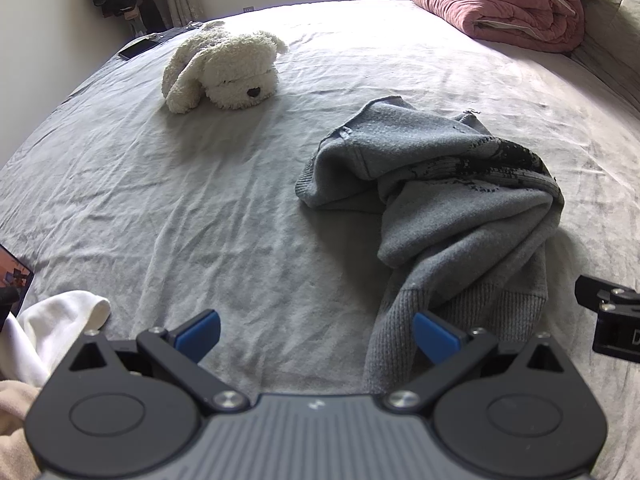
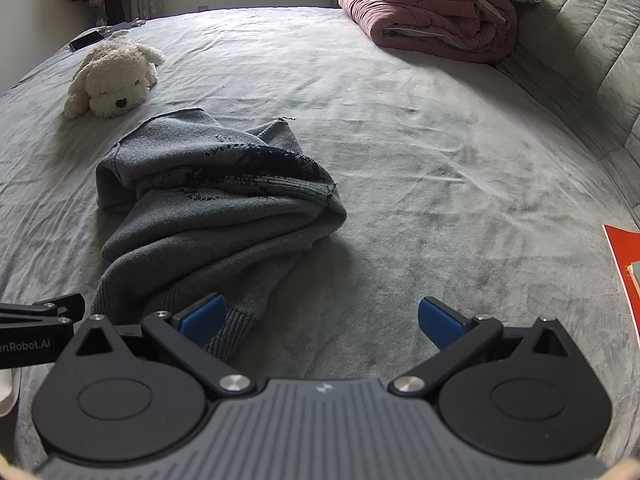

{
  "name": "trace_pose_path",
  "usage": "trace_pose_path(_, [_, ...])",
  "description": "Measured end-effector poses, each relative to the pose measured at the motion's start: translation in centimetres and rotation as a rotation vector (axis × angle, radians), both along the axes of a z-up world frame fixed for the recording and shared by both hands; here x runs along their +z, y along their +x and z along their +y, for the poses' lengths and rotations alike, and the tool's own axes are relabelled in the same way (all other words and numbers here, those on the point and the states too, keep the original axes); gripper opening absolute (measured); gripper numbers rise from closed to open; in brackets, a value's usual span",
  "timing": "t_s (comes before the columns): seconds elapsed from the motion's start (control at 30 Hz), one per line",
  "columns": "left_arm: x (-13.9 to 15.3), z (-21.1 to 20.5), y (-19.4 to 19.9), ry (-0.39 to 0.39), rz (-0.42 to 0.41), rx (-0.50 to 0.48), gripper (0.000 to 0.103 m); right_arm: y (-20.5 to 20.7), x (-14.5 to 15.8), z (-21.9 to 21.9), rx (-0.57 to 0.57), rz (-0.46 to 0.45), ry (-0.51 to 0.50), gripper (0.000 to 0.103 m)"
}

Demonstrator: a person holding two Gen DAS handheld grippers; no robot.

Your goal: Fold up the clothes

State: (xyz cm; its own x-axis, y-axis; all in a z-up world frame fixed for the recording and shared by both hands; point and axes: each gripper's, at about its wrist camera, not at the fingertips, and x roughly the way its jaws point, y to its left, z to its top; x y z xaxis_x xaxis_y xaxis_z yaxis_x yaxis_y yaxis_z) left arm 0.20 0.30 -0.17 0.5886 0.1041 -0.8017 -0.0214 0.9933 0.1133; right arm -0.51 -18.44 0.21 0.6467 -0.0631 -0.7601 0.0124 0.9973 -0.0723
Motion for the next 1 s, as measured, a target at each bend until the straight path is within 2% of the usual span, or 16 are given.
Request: trace_pose_path(1.0, [-0.20, -0.01, 0.09, 0.009, 0.003, 0.010, 0.103, 0.04, -0.31, -0.04, 0.002, 0.021, 0.006, 0.103])
